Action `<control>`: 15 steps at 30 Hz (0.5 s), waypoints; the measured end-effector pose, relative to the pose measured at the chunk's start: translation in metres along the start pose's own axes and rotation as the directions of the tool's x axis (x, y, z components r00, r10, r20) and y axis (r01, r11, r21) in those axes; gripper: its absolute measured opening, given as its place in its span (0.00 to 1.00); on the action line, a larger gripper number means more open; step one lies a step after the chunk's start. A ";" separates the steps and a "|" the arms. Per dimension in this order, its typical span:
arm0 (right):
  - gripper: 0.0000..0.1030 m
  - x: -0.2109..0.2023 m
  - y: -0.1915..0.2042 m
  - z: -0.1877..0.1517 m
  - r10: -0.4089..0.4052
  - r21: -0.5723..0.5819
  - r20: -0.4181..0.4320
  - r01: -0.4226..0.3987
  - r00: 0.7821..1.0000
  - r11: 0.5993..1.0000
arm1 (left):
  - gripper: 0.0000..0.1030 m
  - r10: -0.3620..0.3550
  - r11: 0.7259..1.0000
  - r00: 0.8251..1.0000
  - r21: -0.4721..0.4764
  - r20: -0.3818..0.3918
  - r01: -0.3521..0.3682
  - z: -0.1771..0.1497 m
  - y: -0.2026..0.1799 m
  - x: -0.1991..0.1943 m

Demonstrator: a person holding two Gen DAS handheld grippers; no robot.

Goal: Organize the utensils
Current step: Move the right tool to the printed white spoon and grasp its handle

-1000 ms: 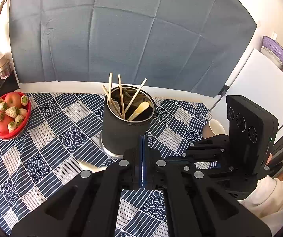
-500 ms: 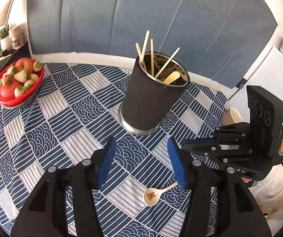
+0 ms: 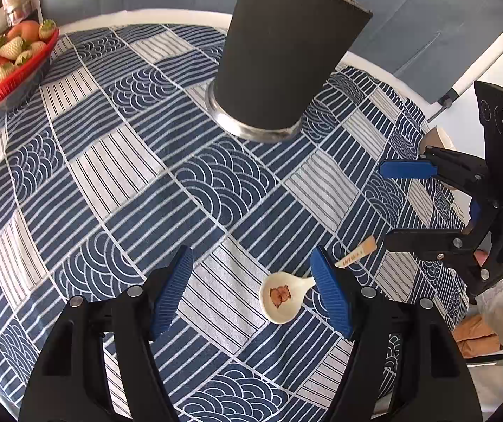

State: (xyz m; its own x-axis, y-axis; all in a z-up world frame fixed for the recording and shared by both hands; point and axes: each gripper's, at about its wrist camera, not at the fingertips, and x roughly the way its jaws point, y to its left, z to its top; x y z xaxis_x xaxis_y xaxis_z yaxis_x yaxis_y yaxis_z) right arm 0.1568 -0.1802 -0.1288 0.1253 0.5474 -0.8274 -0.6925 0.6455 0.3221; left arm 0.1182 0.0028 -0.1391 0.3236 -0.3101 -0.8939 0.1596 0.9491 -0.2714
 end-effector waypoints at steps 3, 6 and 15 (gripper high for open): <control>0.83 0.006 -0.003 -0.009 -0.026 -0.006 -0.039 0.026 0.999 1.000 | 0.76 -0.003 1.000 0.999 -0.008 -0.043 0.002 -0.008 -0.001 0.011; 0.83 0.010 -0.006 -0.017 -0.040 -0.009 -0.068 0.039 0.997 0.999 | 0.78 0.003 1.000 0.998 0.003 -0.065 -0.003 -0.014 -0.006 0.017; 0.83 0.013 -0.003 -0.026 -0.080 -0.046 -0.097 0.075 0.992 0.996 | 0.06 -0.023 1.000 0.985 0.016 -0.173 0.027 -0.019 -0.011 0.034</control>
State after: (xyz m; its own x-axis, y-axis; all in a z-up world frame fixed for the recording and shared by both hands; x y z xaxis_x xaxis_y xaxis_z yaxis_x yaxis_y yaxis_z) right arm 0.1422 -0.1886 -0.1520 0.1104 0.4400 -0.8912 -0.7128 0.6600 0.2375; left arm 0.1098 -0.0175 -0.1737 0.1535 -0.3180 -0.9356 0.1834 0.9395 -0.2892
